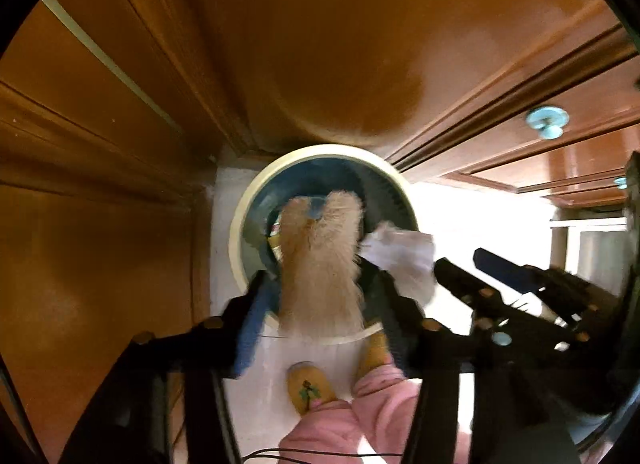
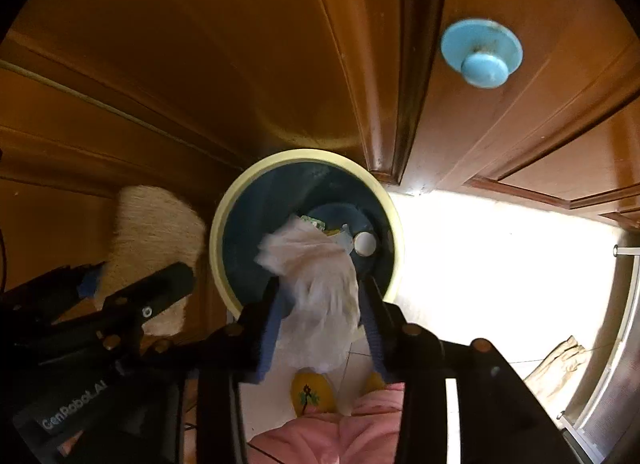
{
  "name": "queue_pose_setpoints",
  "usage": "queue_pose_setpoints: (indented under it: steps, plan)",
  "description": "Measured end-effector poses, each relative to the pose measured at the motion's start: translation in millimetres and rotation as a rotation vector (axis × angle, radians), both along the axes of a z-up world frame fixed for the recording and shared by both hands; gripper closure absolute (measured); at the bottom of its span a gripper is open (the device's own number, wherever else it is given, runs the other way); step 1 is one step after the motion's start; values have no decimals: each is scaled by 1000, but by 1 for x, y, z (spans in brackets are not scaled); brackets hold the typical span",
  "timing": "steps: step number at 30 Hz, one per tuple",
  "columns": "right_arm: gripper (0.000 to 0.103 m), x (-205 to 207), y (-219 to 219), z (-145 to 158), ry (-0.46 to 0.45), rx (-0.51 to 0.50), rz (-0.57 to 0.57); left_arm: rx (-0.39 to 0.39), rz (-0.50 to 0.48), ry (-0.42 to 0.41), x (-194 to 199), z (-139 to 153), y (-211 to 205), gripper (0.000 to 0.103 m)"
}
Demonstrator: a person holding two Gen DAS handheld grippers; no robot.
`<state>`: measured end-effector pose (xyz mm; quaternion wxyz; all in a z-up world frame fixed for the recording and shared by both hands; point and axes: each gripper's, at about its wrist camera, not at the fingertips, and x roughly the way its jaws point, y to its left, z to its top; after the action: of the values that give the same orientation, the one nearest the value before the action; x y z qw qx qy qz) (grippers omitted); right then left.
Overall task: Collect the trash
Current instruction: 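Carry the loofah and tissue down over the floor bin with both tools, then open both tools to drop the loofah and tissue into the bin, then raise both tools back up toward the counter trash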
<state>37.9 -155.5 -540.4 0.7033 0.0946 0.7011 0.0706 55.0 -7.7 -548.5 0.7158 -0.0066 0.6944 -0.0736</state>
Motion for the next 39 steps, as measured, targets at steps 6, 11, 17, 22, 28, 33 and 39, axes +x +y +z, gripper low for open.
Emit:
queue_pose_setpoints:
  steps: [6, 11, 17, 22, 28, 33, 39]
  plan:
    - [51, 1, -14, -3, 4, 3, -25, 28, 32, 23, 3, -5, 5, 13]
    - [51, 0, -15, 8, 4, -1, -19, 44, 23, 22, 6, 2, 1, 13]
    - [51, -2, -23, 48, -13, 4, -51, 44, 6, -3, 11, 43, -5, 13]
    - [51, -12, -26, 122, -45, 2, -71, 33, -21, -38, 6, 107, -12, 13]
    - [51, -25, -36, 209, -101, -3, -94, 23, -102, -86, -15, 203, -24, 13]
    - [51, -39, -42, 291, -169, 7, -109, 14, -183, -169, -30, 288, -31, 13]
    - [51, -58, -40, 378, -280, 25, -125, -7, -238, -312, -42, 388, -30, 13]
